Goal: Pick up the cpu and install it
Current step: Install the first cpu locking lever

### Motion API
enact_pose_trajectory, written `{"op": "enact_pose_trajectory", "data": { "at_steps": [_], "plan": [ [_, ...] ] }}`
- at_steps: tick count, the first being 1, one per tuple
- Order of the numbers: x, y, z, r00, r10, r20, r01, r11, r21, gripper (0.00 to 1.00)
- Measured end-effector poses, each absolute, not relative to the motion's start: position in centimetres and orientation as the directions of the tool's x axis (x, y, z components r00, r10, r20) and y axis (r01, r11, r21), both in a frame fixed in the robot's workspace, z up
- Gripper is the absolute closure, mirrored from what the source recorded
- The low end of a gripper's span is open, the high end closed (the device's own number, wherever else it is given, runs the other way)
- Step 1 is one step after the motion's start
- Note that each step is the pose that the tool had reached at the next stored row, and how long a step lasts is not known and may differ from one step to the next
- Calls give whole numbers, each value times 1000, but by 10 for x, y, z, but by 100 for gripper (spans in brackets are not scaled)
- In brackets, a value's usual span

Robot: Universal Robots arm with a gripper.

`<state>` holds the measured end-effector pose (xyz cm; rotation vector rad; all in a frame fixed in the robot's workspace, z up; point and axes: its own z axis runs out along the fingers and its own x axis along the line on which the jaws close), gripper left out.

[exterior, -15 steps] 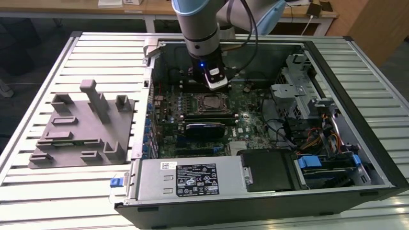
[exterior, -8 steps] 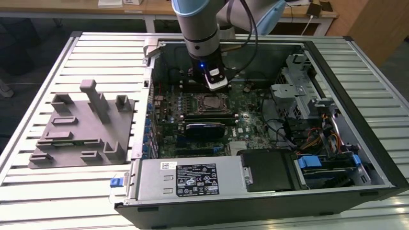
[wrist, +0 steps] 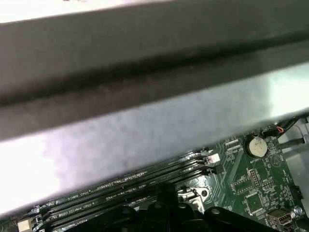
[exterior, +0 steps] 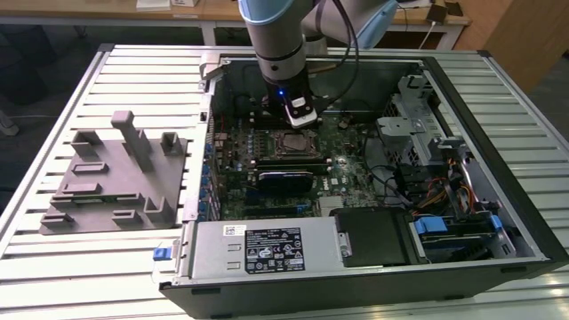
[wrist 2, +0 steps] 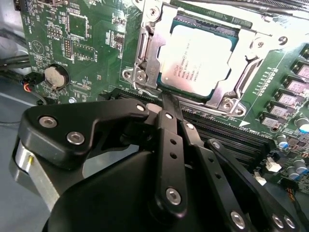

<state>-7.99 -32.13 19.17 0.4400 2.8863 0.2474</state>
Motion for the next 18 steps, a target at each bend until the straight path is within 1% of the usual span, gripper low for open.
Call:
{"op": "enact_pose_trajectory", "data": {
  "at_steps": [7, 12, 18],
  "plan": [
    [-80, -322, 192, -933, 312, -179, 275, 940, 203, 89],
    [-79, -322, 192, -933, 314, -175, 275, 937, 217, 89],
    [-79, -323, 192, -933, 314, -174, 275, 936, 218, 89]
  ]
}}
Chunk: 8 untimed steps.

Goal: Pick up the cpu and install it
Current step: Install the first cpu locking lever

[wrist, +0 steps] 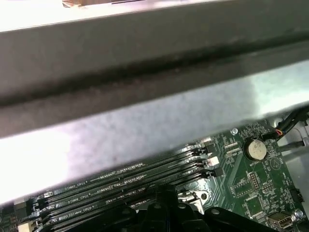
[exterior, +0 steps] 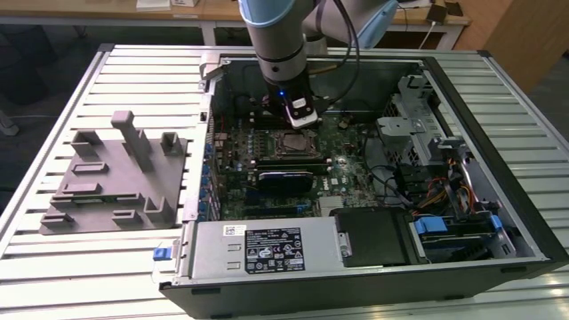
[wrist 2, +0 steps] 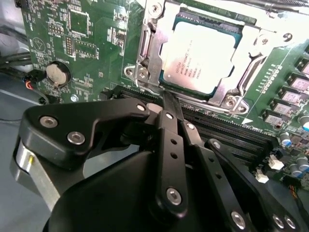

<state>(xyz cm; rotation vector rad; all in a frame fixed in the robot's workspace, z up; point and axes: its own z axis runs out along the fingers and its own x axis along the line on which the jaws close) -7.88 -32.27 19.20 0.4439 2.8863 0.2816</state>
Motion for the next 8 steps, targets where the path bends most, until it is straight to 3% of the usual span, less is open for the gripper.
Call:
{"op": "enact_pose_trajectory", "data": {
  "at_steps": [8],
  "plan": [
    [-79, -323, 195, -933, 316, -172, 275, 934, 227, 89]
  ]
}}
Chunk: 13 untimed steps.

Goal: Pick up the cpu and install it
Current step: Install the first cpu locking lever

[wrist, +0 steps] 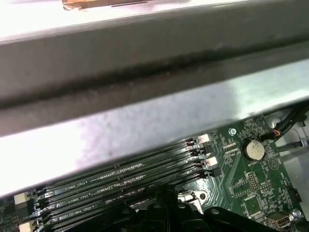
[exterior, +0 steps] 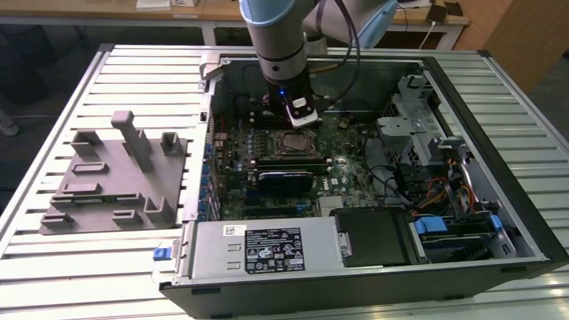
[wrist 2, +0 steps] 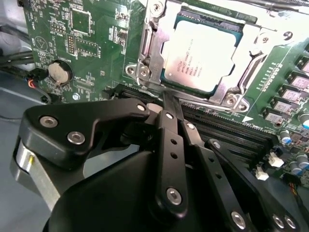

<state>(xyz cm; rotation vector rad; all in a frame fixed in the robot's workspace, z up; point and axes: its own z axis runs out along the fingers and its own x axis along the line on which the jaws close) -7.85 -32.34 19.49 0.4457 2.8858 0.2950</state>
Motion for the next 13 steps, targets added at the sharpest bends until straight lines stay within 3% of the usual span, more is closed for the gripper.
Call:
{"op": "enact_pose_trajectory", "data": {
  "at_steps": [13],
  "plan": [
    [-78, -324, 198, -933, 316, -171, 275, 934, 228, 89]
  ]
}}
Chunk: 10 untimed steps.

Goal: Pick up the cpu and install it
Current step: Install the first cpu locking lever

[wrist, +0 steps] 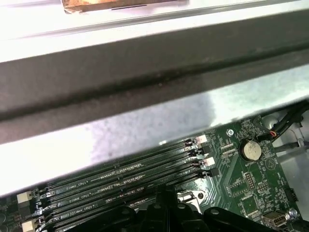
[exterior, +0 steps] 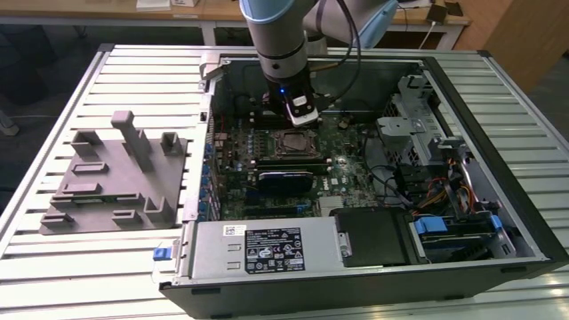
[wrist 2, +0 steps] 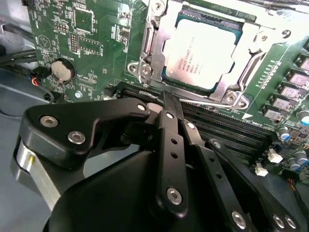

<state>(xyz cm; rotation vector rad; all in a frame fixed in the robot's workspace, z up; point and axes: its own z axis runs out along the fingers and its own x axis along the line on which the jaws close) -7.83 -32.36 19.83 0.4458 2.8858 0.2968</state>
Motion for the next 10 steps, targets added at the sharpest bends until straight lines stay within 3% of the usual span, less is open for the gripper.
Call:
{"op": "enact_pose_trajectory", "data": {
  "at_steps": [10],
  "plan": [
    [-79, -321, 198, -933, 316, -171, 275, 934, 228, 89]
  ]
}}
